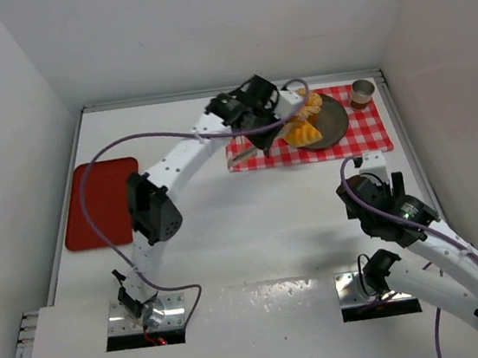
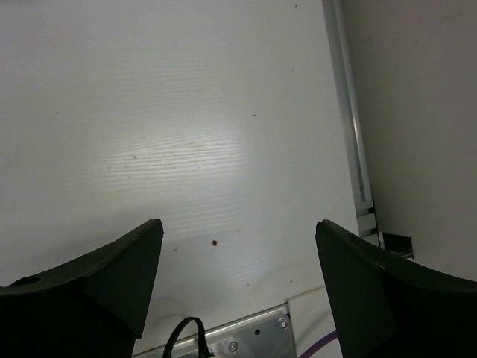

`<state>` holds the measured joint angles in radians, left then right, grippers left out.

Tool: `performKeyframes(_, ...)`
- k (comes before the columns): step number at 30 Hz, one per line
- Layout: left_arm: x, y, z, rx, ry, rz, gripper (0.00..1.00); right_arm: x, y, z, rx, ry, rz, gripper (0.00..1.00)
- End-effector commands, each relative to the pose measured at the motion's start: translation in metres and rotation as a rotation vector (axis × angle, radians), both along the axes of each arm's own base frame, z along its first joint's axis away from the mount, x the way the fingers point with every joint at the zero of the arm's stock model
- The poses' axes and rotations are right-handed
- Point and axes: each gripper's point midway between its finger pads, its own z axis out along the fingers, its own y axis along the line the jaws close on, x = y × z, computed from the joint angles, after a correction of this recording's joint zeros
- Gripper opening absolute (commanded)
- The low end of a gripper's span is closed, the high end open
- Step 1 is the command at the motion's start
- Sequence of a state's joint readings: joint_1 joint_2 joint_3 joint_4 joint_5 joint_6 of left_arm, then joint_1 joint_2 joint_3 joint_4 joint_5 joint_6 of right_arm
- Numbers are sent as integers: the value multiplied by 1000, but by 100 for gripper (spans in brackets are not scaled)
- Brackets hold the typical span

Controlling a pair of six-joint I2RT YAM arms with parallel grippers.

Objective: Place the bread

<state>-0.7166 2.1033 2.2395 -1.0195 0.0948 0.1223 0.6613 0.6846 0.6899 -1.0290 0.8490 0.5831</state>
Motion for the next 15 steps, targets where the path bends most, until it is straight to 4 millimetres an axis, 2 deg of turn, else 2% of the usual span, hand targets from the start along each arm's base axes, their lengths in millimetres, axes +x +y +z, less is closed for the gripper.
performKeyframes(1,26,-52,43,-170,-183,23,0,4,-12,20,-64,-40,-45,83)
performKeyframes(3,26,-72,40,-209,-195,50,0,4,-12,17,-77,-29,-50,83)
performKeyframes(4,33,-77,28,-210,-189,71,0,5,-12,17,-78,-30,-54,83)
performKeyframes(5,38,-89,31,-248,-209,103,0,6,-11,16,-81,-27,-53,83)
performKeyframes(6,43,-92,26,-258,-211,128,0,7,-10,13,-90,-11,-40,83)
performKeyframes(9,56,-108,-3,-291,-186,210,0,11,-6,11,-104,6,-20,84)
performKeyframes(11,62,-116,-15,-307,-176,224,0,11,-6,12,-122,17,-11,84)
performKeyframes(12,58,-124,-30,-295,-157,218,0,13,-6,14,-129,15,-13,84)
performKeyframes(13,59,-128,-37,-299,-151,210,0,13,-7,14,-140,23,-6,84)
performKeyframes(15,49,-139,-49,-289,-131,194,0,13,-8,15,-140,21,-10,84)
